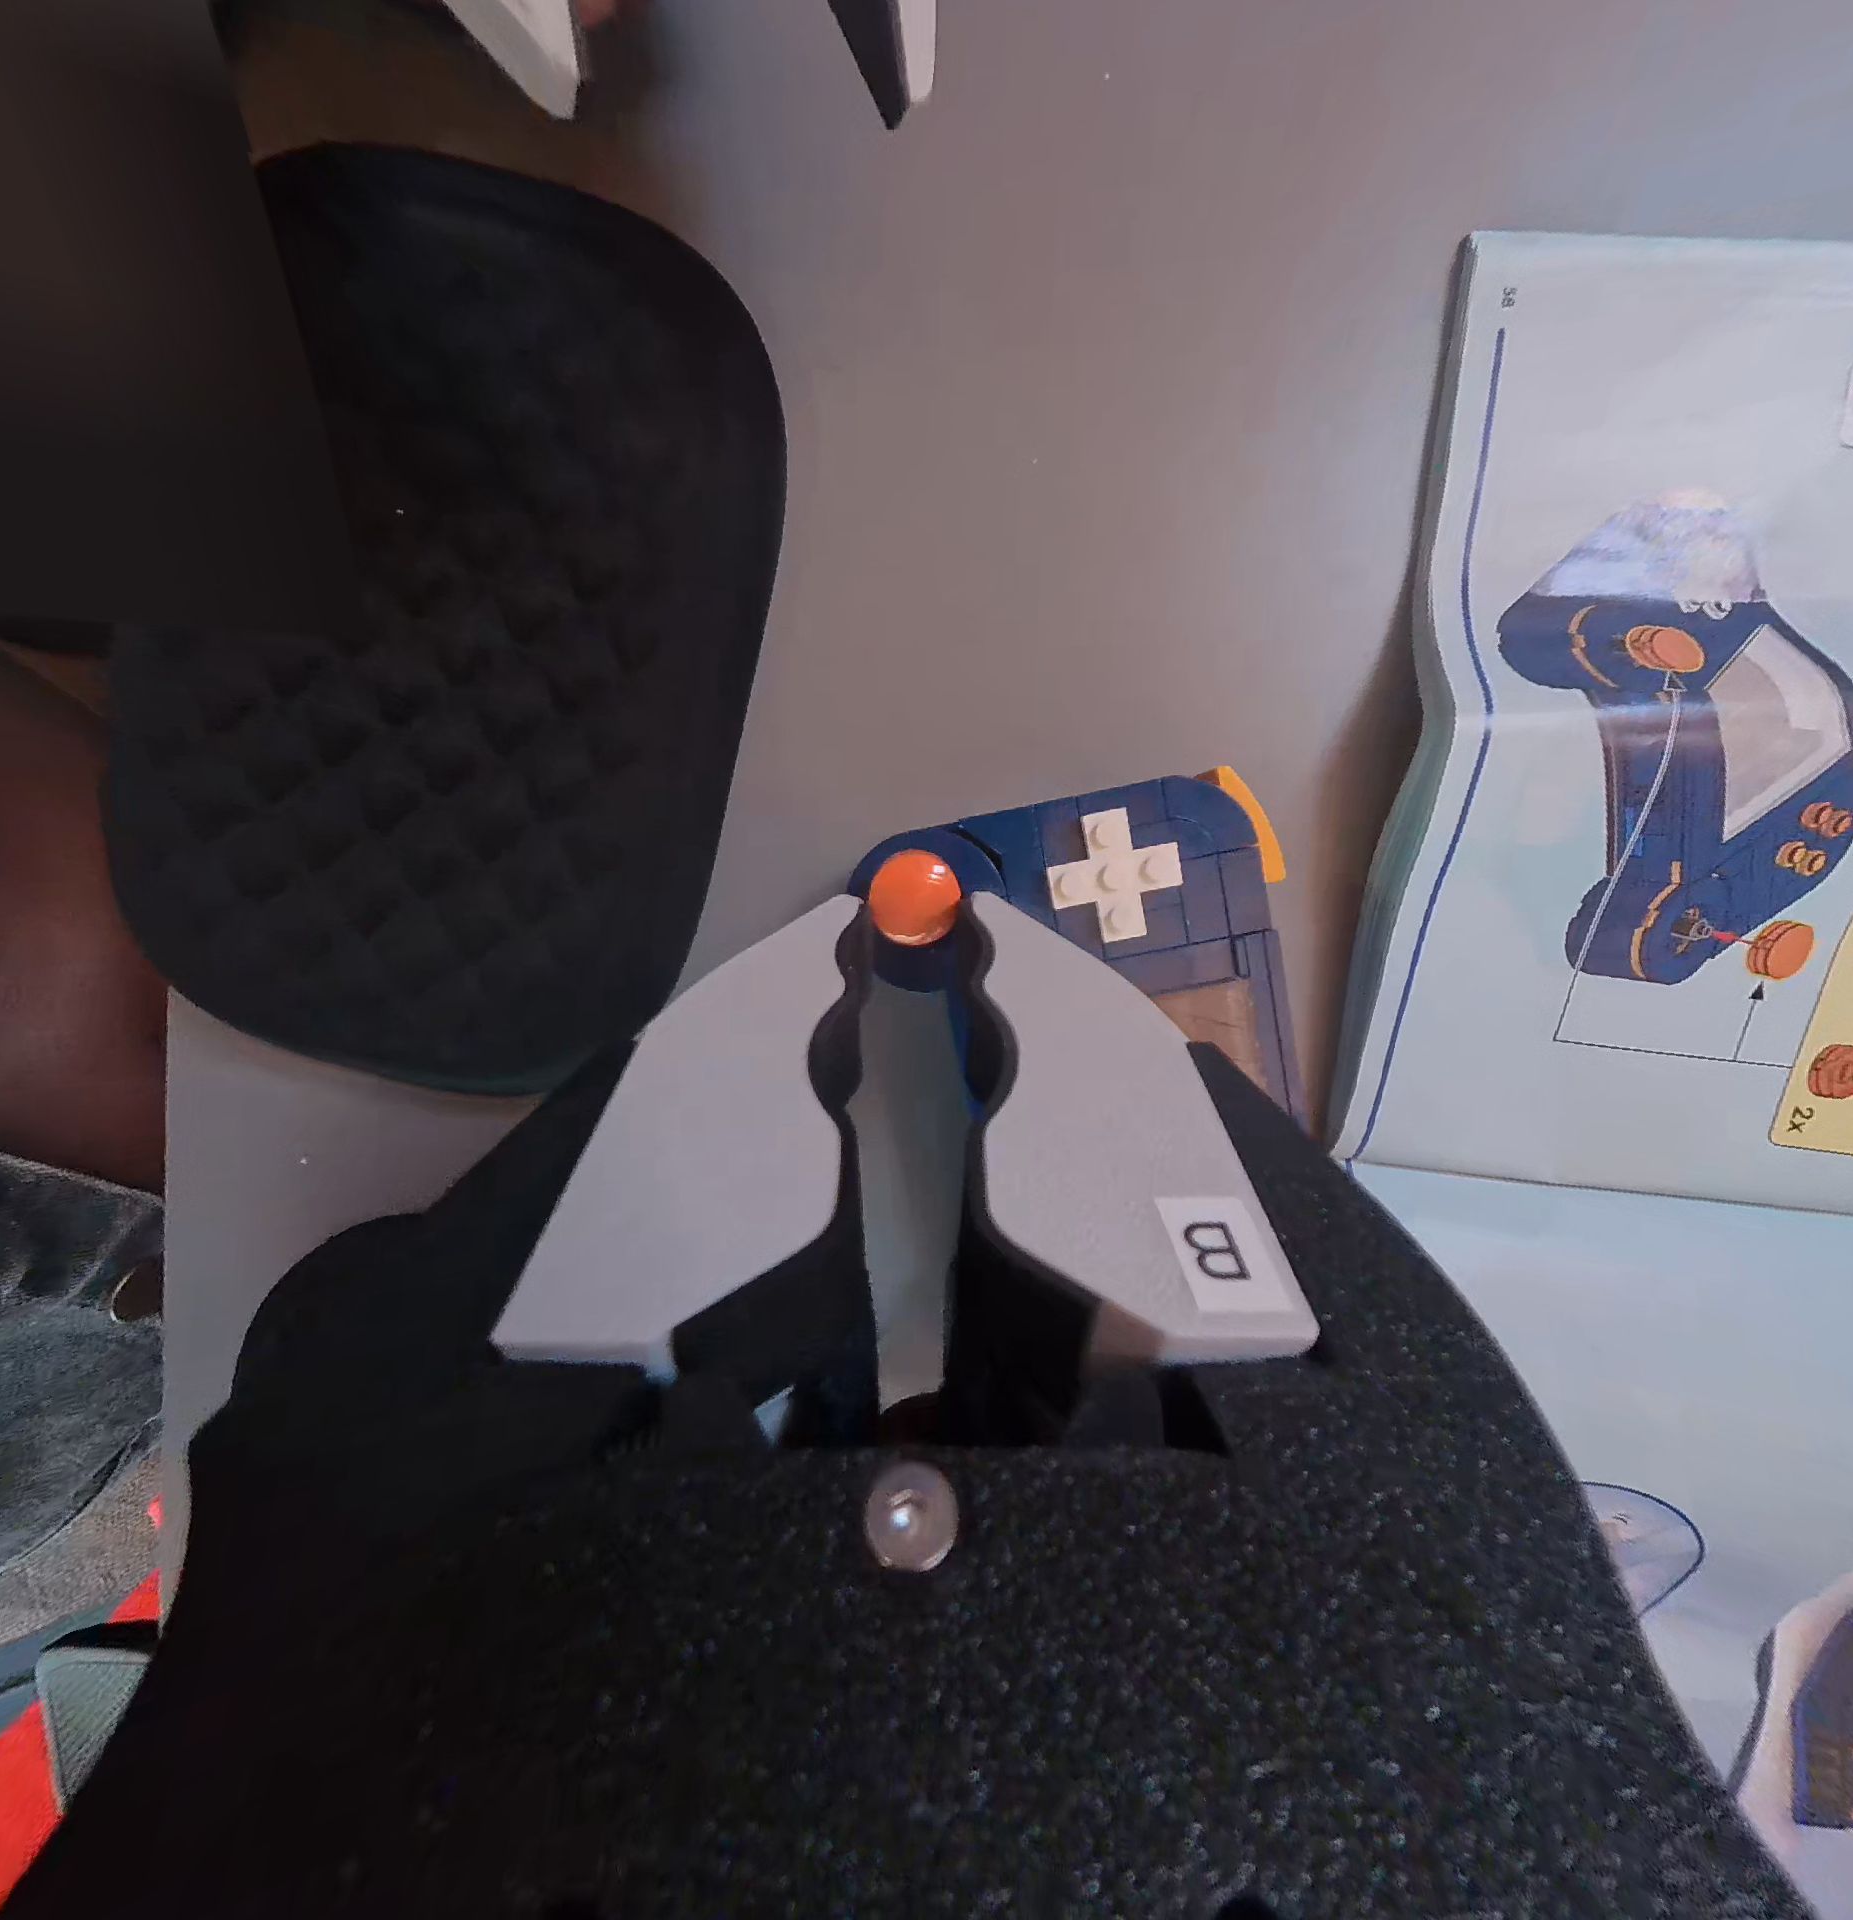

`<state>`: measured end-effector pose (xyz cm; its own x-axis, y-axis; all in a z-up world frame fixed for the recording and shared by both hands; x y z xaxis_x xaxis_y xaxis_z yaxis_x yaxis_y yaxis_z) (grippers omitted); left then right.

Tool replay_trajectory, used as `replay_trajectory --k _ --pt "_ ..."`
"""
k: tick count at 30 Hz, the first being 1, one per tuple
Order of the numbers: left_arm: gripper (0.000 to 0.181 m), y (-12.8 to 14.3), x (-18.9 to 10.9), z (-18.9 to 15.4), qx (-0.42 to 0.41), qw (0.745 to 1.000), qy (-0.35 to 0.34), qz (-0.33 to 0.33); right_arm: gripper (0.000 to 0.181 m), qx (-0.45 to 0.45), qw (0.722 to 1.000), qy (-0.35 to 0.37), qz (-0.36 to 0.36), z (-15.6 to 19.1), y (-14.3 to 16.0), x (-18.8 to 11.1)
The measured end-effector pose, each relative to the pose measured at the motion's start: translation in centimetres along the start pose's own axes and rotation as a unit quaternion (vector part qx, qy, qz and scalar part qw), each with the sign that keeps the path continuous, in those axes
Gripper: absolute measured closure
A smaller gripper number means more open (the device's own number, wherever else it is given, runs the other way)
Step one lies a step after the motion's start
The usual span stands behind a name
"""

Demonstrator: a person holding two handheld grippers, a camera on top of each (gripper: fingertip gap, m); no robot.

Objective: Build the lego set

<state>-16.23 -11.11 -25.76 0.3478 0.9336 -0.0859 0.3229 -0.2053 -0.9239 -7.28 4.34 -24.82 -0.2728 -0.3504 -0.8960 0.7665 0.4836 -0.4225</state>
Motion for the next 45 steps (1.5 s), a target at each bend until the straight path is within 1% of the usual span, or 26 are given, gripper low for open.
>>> replay_trajectory --k 19,27,30,31,32,33,34,36,38,39,41,43,45 --pt "0.140 0.0 -0.1 0.0 0.000 1.000 0.001 -0.003 0.167 0.003 1.000 0.001 0.013 -0.3 0.1 -0.2" --pt "0.142 0.0 0.0 0.0 0.001 1.000 0.002 -0.004 0.167 -0.008 0.998 0.031 0.056 0.1 -0.2 -0.1" --pt "0.142 0.0 0.0 -0.1 0.001 1.000 0.002 -0.003 0.167 -0.007 0.995 0.049 0.090 0.1 -0.2 0.1" --pt "0.142 0.0 0.0 -0.1 0.001 1.000 0.002 -0.003 0.171 -0.012 0.992 0.056 0.110 0.1 0.0 0.4" --pt "0.143 0.0 0.0 -0.1 0.002 1.000 0.003 -0.003 0.181 -0.019 0.992 0.056 0.110 0.2 -0.1 0.5" --pt "0.143 0.0 0.0 -0.1 0.002 1.000 0.003 -0.004 0.181 -0.013 0.994 0.037 0.102 0.5 -0.5 0.4" --pt "0.143 0.0 0.0 -0.1 0.002 1.000 0.004 -0.004 0.181 -0.003 0.995 0.034 0.095 0.6 -0.9 0.1" --pt "0.143 0.0 -0.1 -0.1 0.000 1.000 0.006 -0.006 0.181 -0.011 0.994 0.054 0.097 0.5 -1.3 -0.6" --pt "0.143 0.0 -0.1 -0.1 0.000 1.000 0.008 -0.007 0.181 -0.011 0.991 0.077 0.105 0.2 -1.1 -0.8" --pt "0.143 0.0 -0.1 -0.2 0.003 1.000 0.008 -0.006 0.181 -0.010 0.992 0.081 0.096 0.1 -0.8 -0.7" --pt "0.143 0.0 -0.1 -0.3 0.009 1.000 0.007 -0.003 0.180 -0.012 0.997 0.066 0.041 0.3 -0.5 -0.7" --pt "0.144 0.0 0.1 -0.5 0.012 1.000 0.013 0.000 0.169 0.005 0.999 0.036 -0.011 0.7 0.3 -0.5" --pt "0.145 0.1 0.3 -0.6 0.009 1.000 0.021 0.002 0.163 0.015 0.999 0.017 -0.042 0.9 1.6 -0.3"
Point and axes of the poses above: each gripper's, where its closed fingertips meet, x out along the fingers, y out of its underside, z = x × y across the jaws, the point moved 6 cm from there along -x, back along the fingers, and after that the axes turned 12 degrees about x, right-handed, at the moved point
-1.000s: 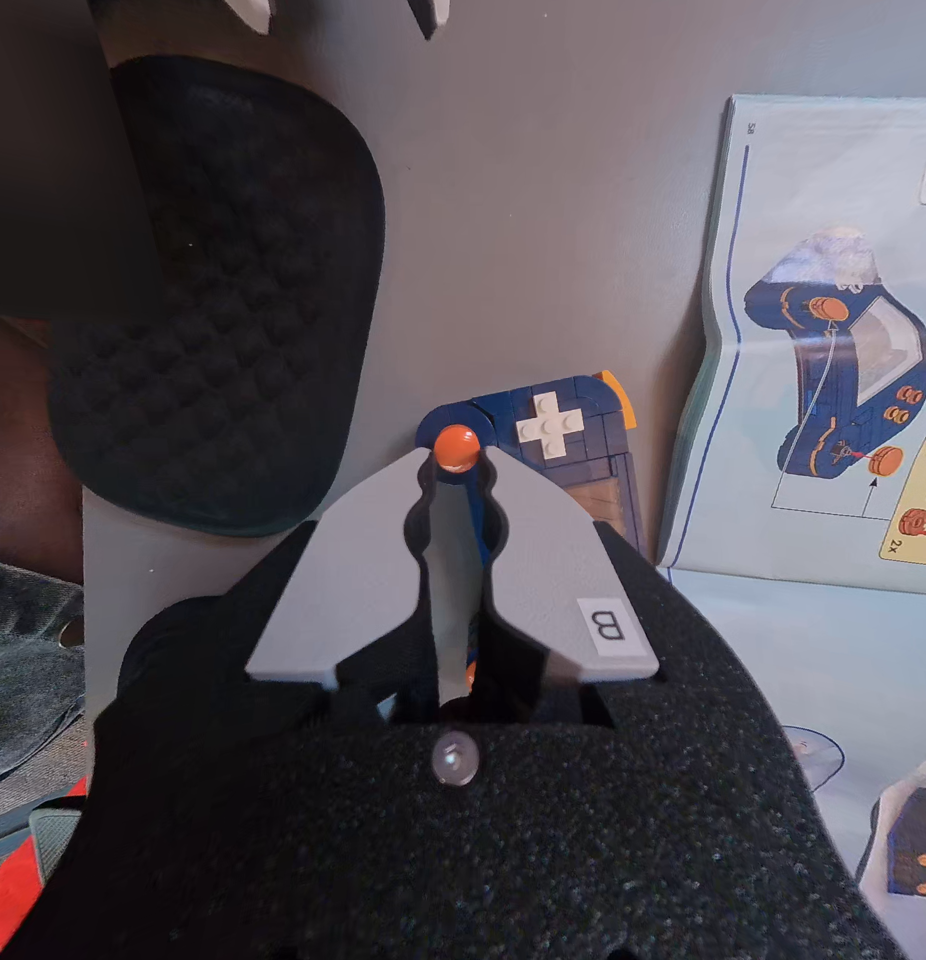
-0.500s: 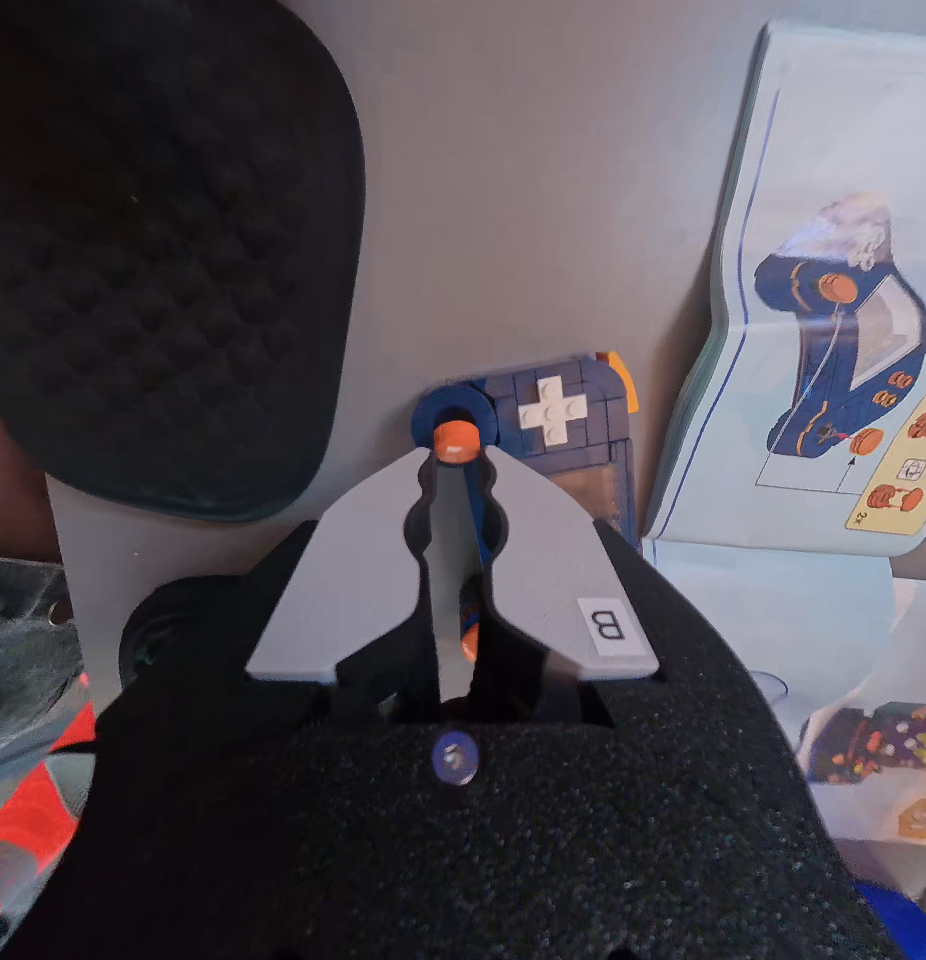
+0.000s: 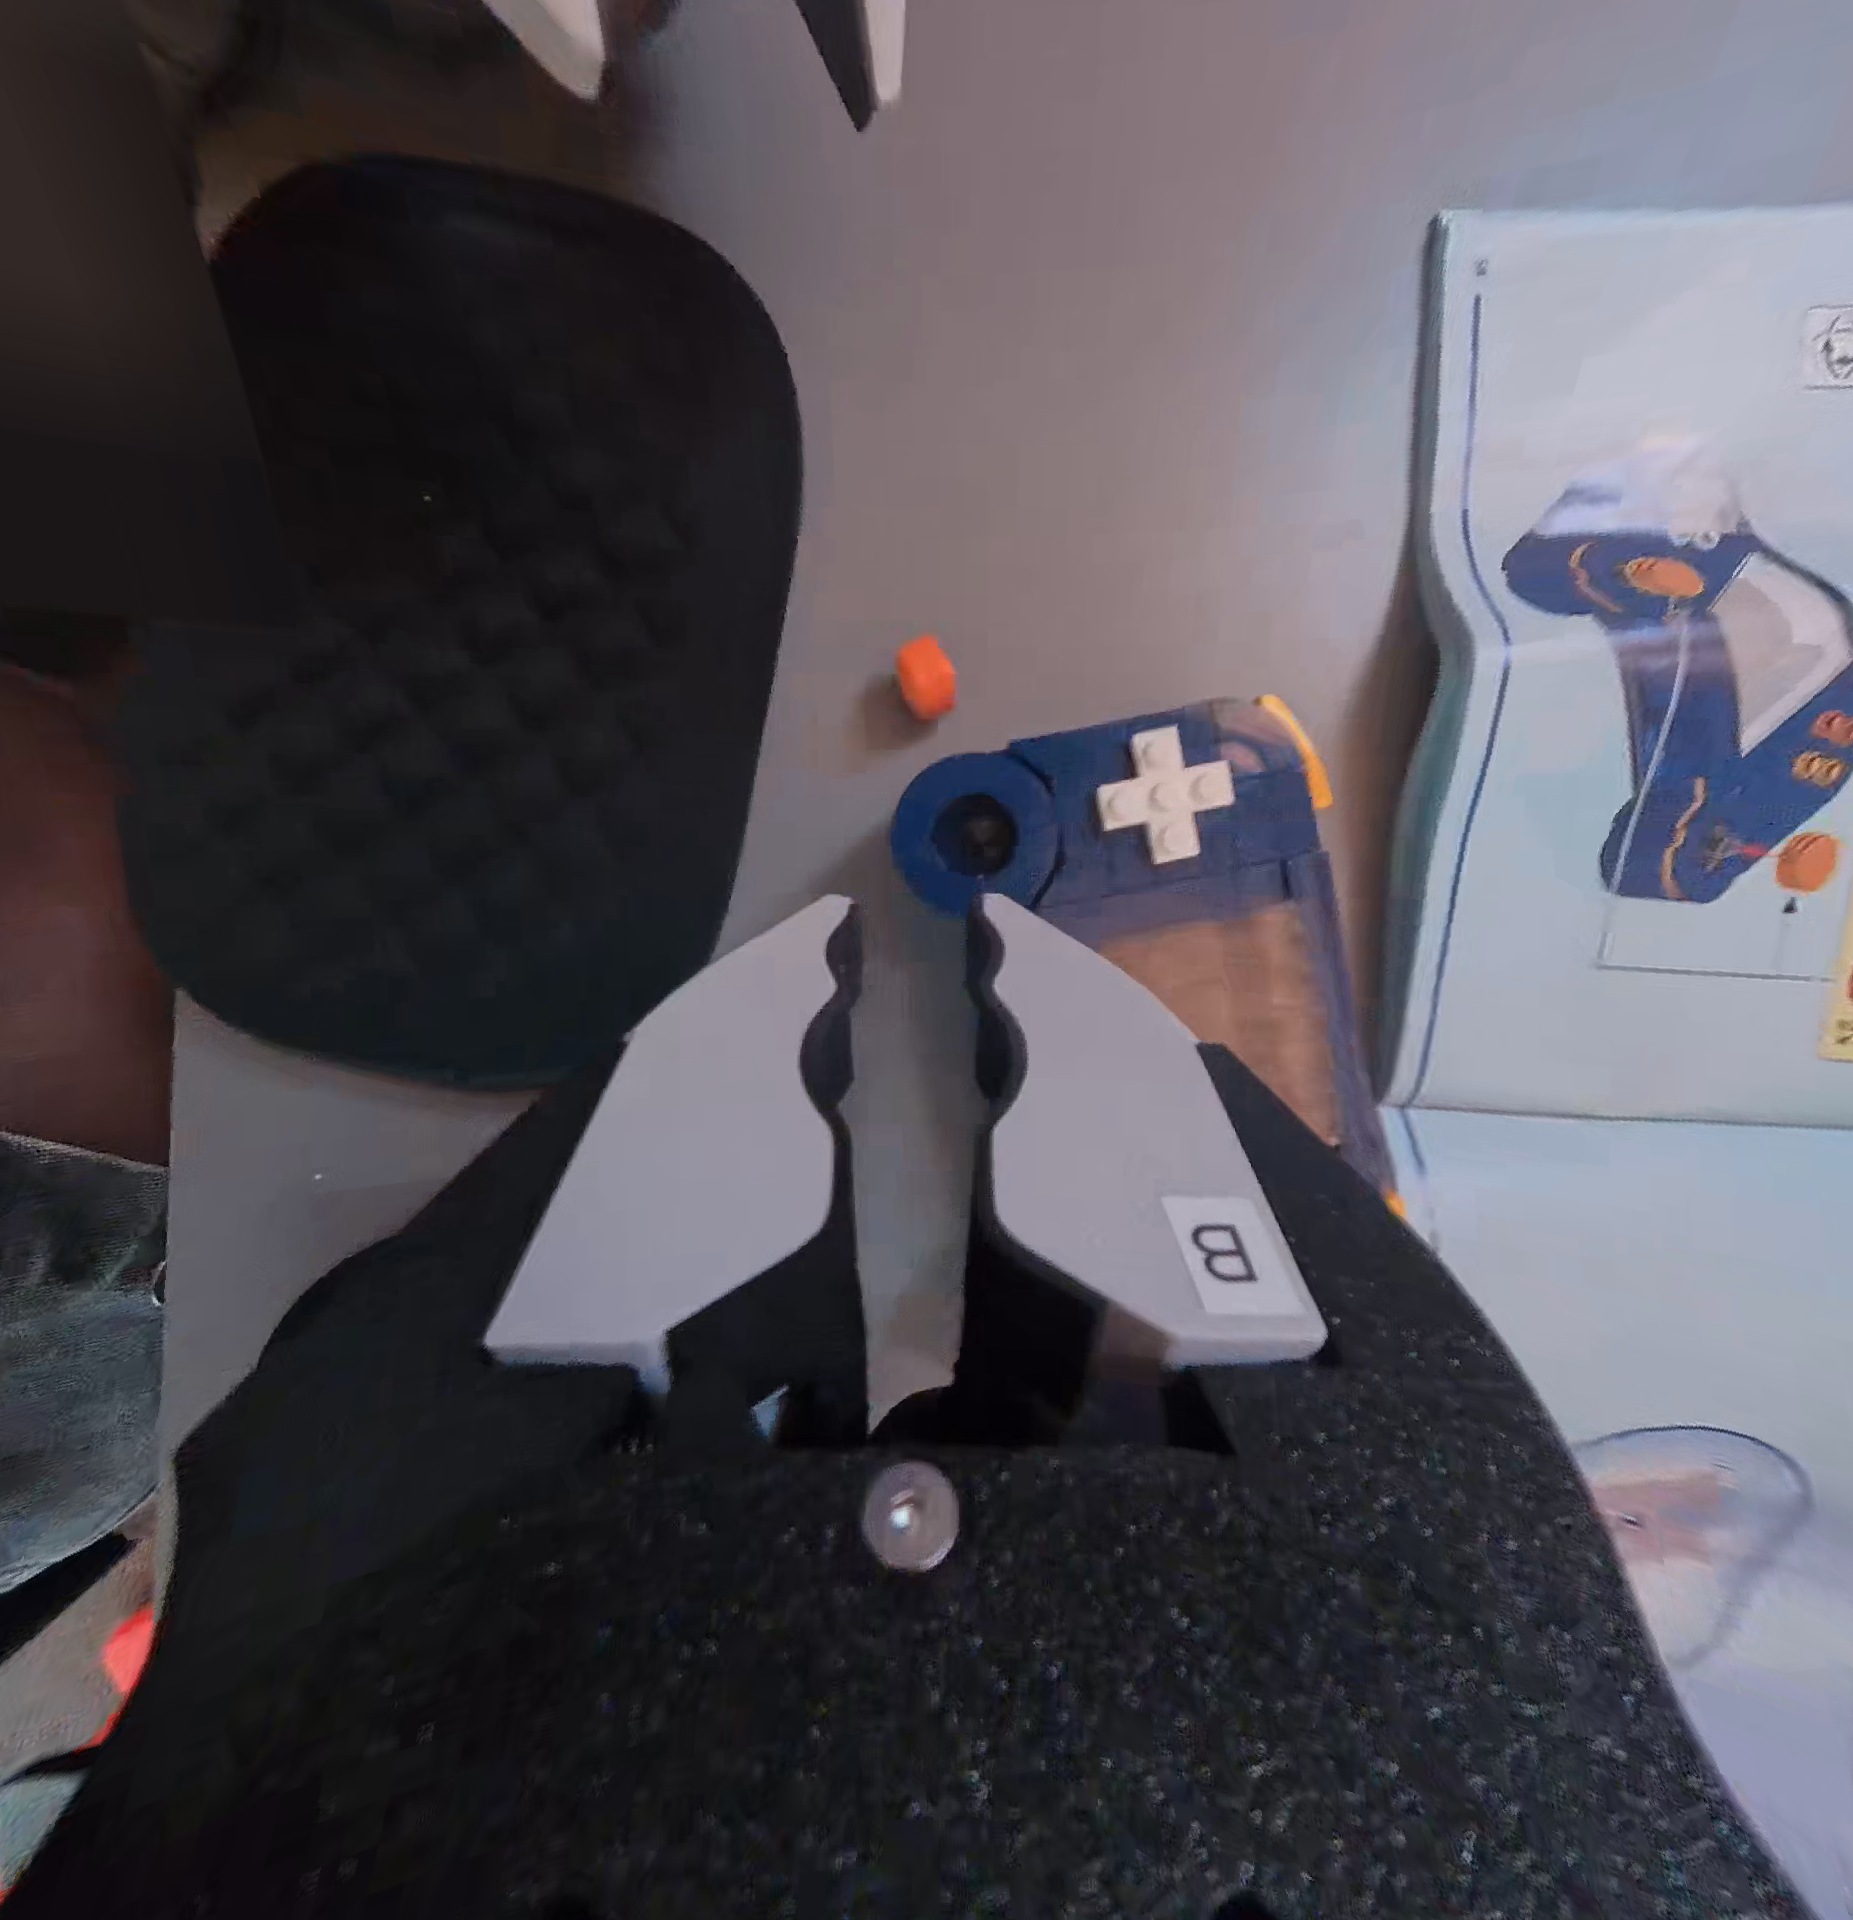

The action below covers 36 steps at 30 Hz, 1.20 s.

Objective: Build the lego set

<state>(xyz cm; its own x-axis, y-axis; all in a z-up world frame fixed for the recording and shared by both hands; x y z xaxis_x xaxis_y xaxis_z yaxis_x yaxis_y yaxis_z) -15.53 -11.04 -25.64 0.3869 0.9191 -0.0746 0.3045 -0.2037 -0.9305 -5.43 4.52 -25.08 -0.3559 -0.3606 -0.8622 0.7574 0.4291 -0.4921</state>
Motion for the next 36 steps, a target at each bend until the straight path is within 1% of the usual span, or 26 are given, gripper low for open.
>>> replay_trajectory --k 3,5,6,8,10,11,12,13,15,17,19,21,24,25,27,28,29,30,31,32,33,34,35,36 --pt "0.145 0.2 0.7 -0.4 0.018 1.000 -0.001 0.022 0.161 0.006 0.996 -0.024 -0.082 0.4 1.3 -0.3" --pt "0.145 0.3 1.2 -0.9 0.052 0.998 -0.006 0.045 0.161 -0.003 0.990 -0.032 -0.137 1.0 1.9 -0.7" --pt "0.145 0.5 1.5 -1.2 0.076 0.995 -0.010 0.061 0.161 -0.015 0.988 -0.029 -0.151 1.3 2.2 -0.9" --pt "0.144 0.8 2.1 -1.5 0.144 0.983 -0.032 0.108 0.161 -0.029 0.987 -0.022 -0.158 1.6 3.1 -1.3" --pt "0.147 1.1 2.7 -1.1 0.215 0.960 -0.077 0.162 0.161 -0.030 0.987 -0.041 -0.152 2.0 4.2 -1.4" --pt "0.150 1.2 3.1 -1.1 0.238 0.950 -0.076 0.186 0.161 -0.025 0.987 -0.050 -0.149 2.0 4.7 -1.5" --pt "0.150 1.3 3.6 -1.3 0.247 0.946 -0.053 0.204 0.161 -0.019 0.986 -0.057 -0.154 1.9 5.0 -1.7" --pt "0.150 1.4 4.0 -1.3 0.240 0.946 -0.029 0.218 0.162 -0.013 0.983 -0.064 -0.169 1.9 5.2 -1.7" --pt "0.150 1.5 5.2 -0.9 0.201 0.947 -0.020 0.251 0.163 -0.003 0.979 -0.077 -0.188 2.0 5.5 -1.5" --pt "0.148 1.7 6.5 -0.9 0.175 0.945 -0.007 0.276 0.163 -0.005 0.977 -0.074 -0.200 2.1 5.8 -1.3" --pt "0.148 2.1 7.5 -0.9 0.190 0.935 -0.008 0.300 0.163 -0.005 0.975 -0.068 -0.212 1.9 6.0 -1.3" --pt "0.148 2.3 8.2 -0.4 0.211 0.925 -0.031 0.316 0.163 0.000 0.972 -0.074 -0.225 1.8 5.9 -1.6" --pt "0.151 2.5 8.8 -0.3 0.207 0.919 -0.028 0.334 0.163 0.004 0.967 -0.076 -0.242 1.6 5.9 -2.0" --pt "0.153 2.7 8.9 -0.3 0.206 0.917 -0.024 0.342 0.162 0.003 0.966 -0.077 -0.246 1.6 5.9 -2.0" --pt "0.165 2.9 9.0 -0.2 0.194 0.914 -0.013 0.357 0.161 -0.002 0.965 -0.068 -0.254 1.7 5.7 -2.0" --pt "0.165 2.9 9.1 -0.1 0.183 0.916 -0.009 0.357 0.161 -0.007 0.964 -0.060 -0.261 1.8 5.6 -2.0" --pt "0.165 2.8 9.1 0.0 0.172 0.920 -0.009 0.351 0.161 -0.013 0.960 -0.050 -0.274 1.9 5.3 -2.1" --pt "0.165 2.4 9.0 0.0 0.159 0.931 -0.007 0.327 0.161 -0.021 0.955 -0.036 -0.294 2.2 4.9 -2.3" --pt "0.165 1.5 8.8 -0.4 0.137 0.951 -0.002 0.277 0.159 -0.029 0.946 -0.011 -0.324 2.4 4.4 -2.8" --pt "0.165 0.1 8.6 -1.1 0.106 0.973 0.009 0.203 0.158 -0.042 0.931 0.020 -0.362 2.7 3.8 -3.4" --pt "0.166 -1.4 8.1 -1.7 0.076 0.989 0.017 0.122 0.156 -0.058 0.910 0.053 -0.408 3.1 3.1 -4.3" --pt "0.166 -3.2 7.7 -2.9 0.022 0.998 0.048 0.019 0.156 -0.078 0.883 0.084 -0.455 3.6 2.5 -5.3" --pt "0.166 -4.8 7.2 -4.1 -0.041 0.991 0.102 -0.073 0.156 -0.099 0.855 0.113 -0.496 4.2 1.8 -6.3" --pt "0.166 -5.8 6.9 -4.9 -0.085 0.979 0.138 -0.125 0.157 -0.120 0.832 0.133 -0.525 4.8 1.2 -7.1"
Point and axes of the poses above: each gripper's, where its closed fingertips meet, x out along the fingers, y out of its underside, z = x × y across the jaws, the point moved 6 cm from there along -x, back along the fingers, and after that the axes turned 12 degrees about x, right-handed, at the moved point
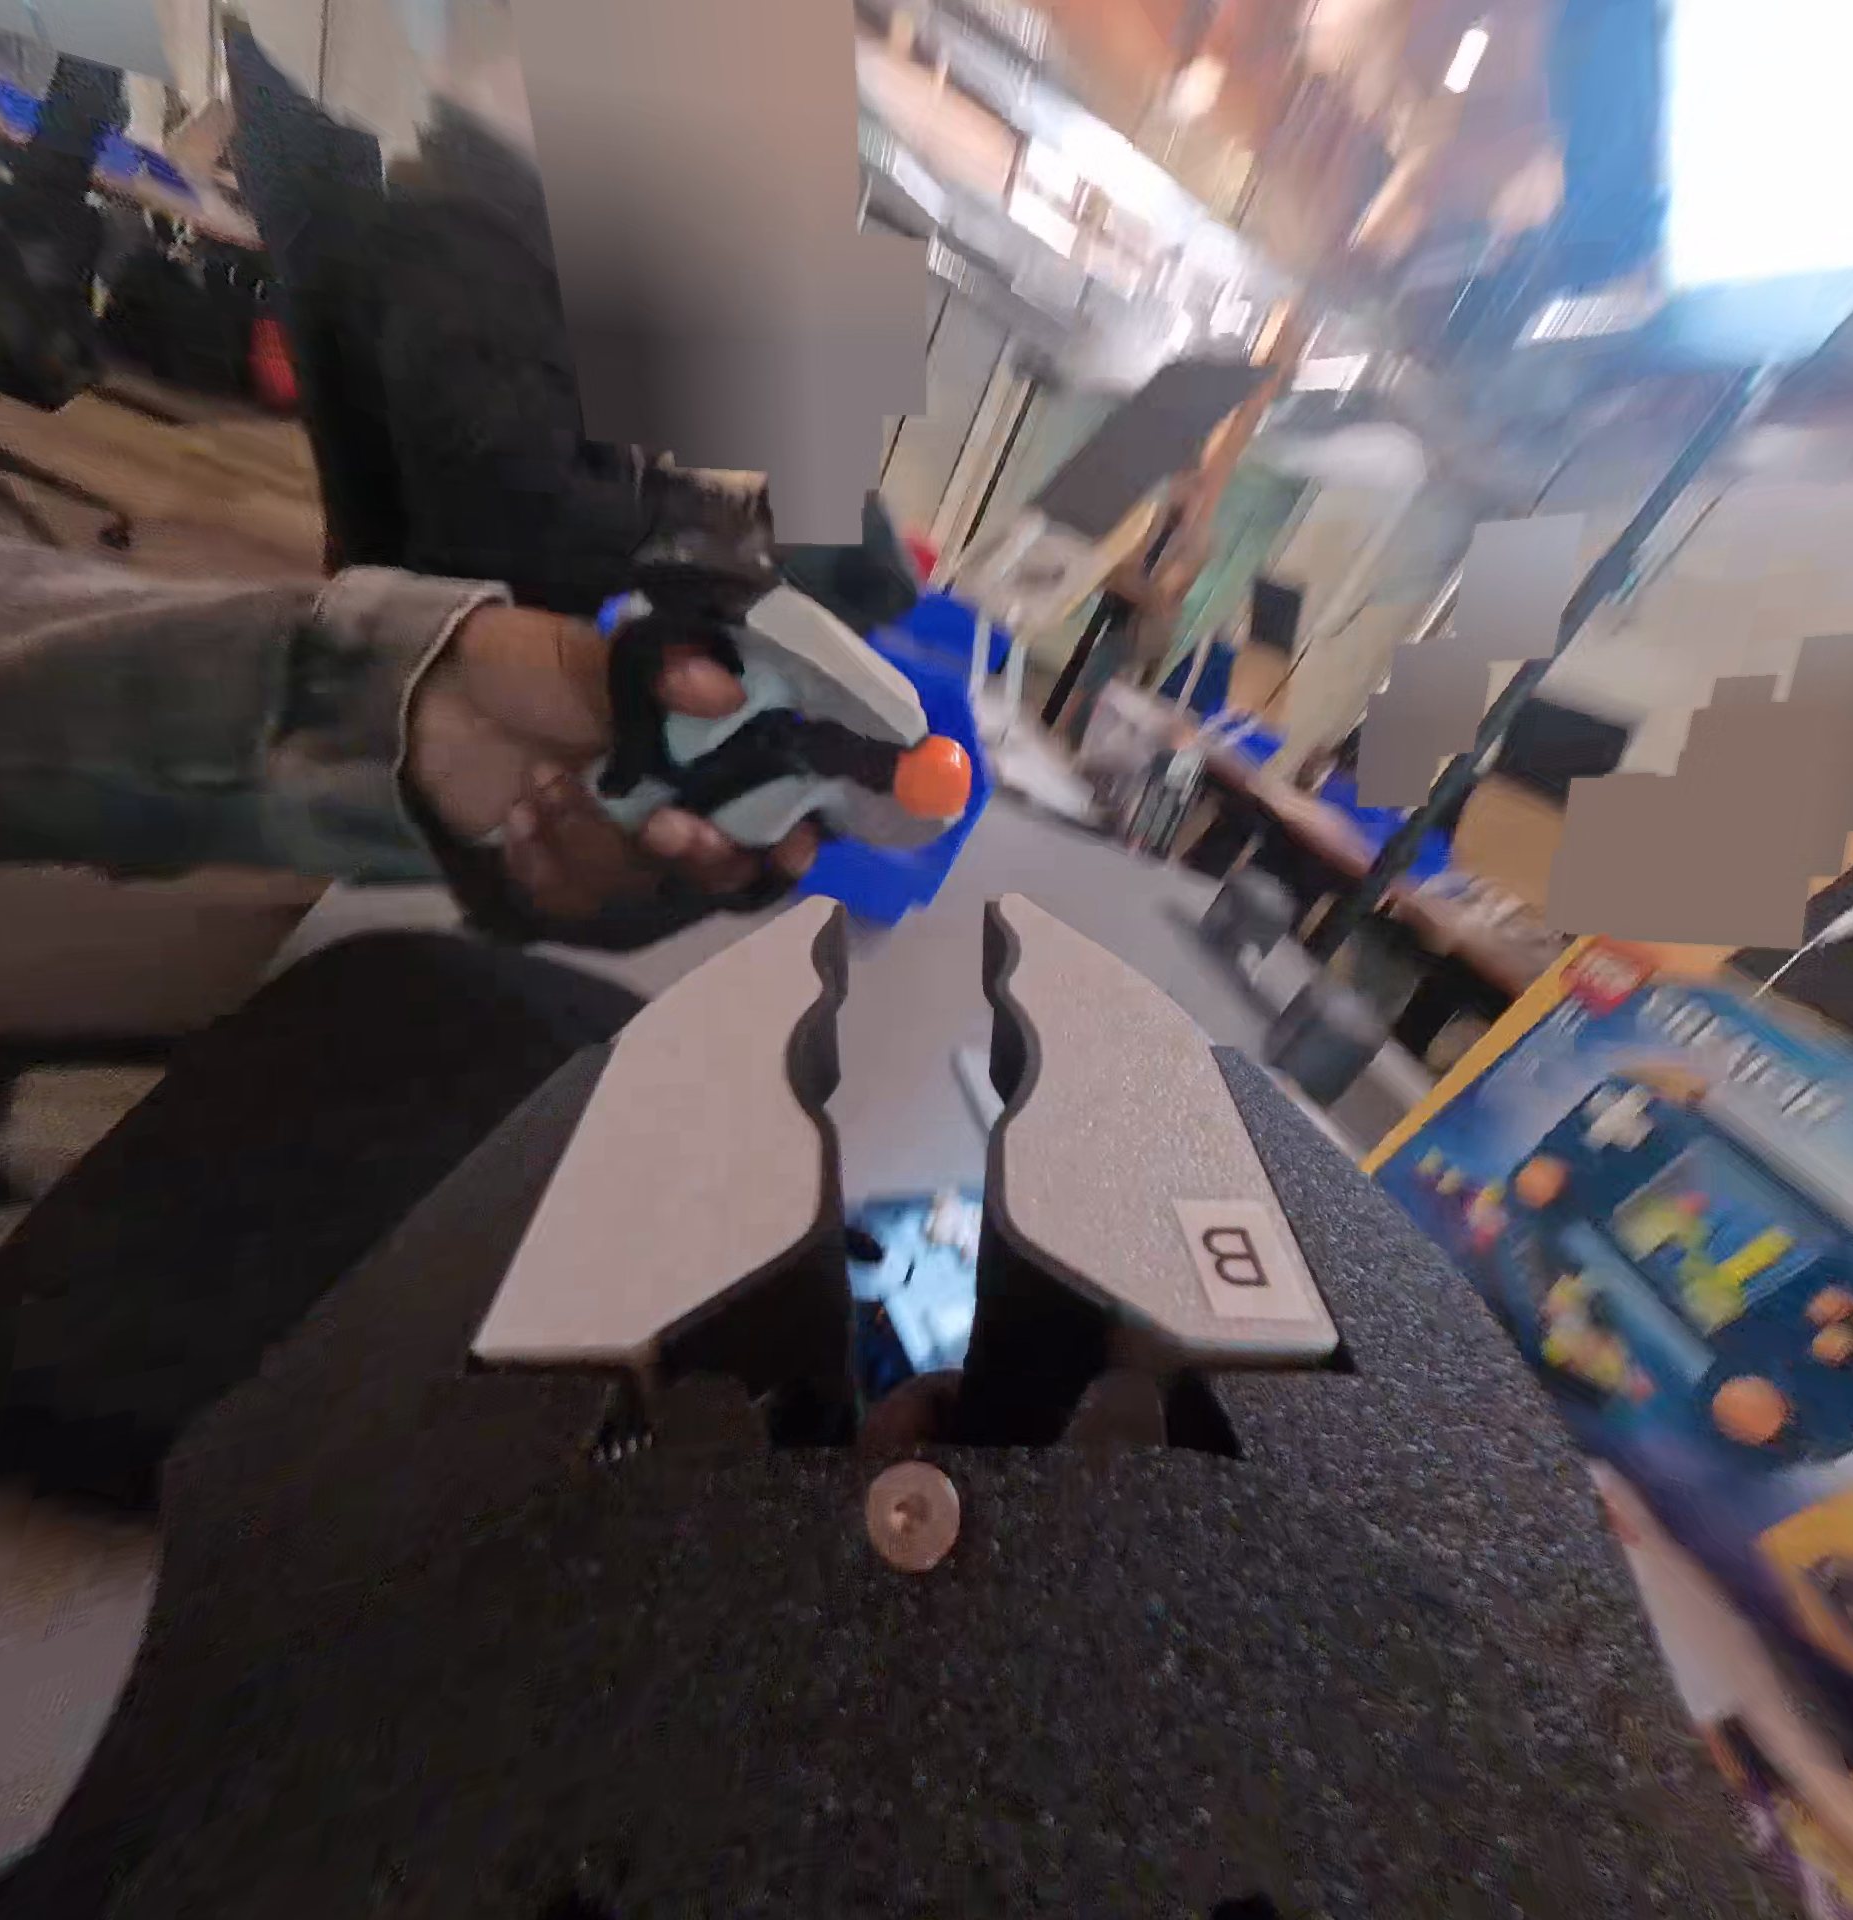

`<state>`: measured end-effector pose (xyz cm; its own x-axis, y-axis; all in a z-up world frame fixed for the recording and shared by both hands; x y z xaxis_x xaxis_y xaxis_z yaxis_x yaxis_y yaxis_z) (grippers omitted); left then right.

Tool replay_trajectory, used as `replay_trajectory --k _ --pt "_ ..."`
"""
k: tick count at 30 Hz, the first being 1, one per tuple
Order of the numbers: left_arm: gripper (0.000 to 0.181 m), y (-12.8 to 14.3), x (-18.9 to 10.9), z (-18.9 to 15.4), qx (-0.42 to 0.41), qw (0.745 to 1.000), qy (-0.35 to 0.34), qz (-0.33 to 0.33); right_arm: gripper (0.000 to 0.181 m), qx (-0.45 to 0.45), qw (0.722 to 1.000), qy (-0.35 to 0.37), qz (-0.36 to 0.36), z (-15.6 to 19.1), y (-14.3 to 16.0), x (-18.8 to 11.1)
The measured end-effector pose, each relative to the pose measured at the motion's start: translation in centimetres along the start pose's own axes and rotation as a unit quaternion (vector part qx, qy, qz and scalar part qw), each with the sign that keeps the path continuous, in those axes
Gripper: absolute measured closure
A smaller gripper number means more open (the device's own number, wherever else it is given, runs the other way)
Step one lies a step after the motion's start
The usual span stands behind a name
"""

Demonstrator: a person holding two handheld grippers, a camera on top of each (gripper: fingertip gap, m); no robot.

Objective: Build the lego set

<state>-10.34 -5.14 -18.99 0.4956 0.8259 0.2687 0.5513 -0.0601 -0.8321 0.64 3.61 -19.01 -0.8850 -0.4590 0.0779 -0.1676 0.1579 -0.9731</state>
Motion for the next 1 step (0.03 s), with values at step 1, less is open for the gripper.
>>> replay_trajectory --k 1 --pt "0.166 -0.51 0.19 -0.62 -0.018 0.999 0.019 -0.034 0.158 -0.018 0.999 0.004 -0.029 0.28 -0.96 0.28"
Point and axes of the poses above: each gripper's, where its closed fingertips meet, x out along the fingers, y out of its underside, z = x × y across the jaws, the point moved 6 cm from there along -x, back along the fingers, and after that the axes turned 12 degrees about x, right-handed, at the moved point
